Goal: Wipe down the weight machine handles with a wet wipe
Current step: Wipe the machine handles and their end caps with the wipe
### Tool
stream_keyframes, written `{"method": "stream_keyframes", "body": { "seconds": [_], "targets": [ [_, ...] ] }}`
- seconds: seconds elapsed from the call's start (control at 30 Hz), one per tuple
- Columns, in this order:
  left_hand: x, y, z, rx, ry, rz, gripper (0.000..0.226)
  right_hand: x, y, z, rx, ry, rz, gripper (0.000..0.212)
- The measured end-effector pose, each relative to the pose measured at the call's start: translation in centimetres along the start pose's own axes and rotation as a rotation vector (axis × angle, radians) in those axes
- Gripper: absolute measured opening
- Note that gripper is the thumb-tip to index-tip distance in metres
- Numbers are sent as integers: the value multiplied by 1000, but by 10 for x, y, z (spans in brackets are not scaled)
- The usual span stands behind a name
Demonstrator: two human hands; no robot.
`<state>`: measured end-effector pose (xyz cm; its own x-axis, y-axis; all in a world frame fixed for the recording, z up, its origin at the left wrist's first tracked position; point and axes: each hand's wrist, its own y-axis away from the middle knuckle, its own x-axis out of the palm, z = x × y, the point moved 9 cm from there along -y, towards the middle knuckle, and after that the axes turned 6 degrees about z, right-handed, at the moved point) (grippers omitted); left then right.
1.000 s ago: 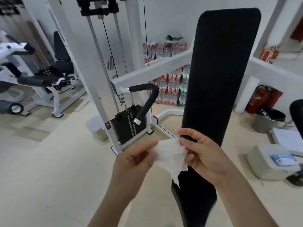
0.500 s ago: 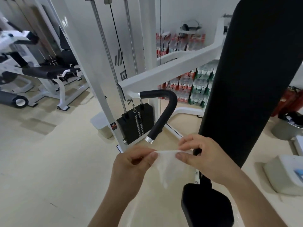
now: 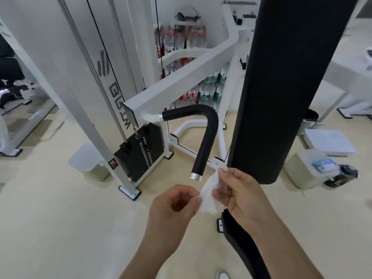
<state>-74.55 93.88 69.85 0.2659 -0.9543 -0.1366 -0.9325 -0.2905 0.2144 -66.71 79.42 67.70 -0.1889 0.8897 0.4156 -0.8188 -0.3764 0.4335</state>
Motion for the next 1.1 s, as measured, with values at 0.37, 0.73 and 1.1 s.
{"method": "stream_keyframes", "body": {
  "seconds": [0.37,0.73,1.1],
  "targets": [
    [5,-37,5,41,50,-80,22,31,0,5,-188,641,289,14],
    [16,-55,30,-74,314,-261,7,28,-40,28,-746,1179,151,18],
    [0,-49,48,-103,202,-437,13,50,-47,25,-1112,1430,263,24]
  ]
}}
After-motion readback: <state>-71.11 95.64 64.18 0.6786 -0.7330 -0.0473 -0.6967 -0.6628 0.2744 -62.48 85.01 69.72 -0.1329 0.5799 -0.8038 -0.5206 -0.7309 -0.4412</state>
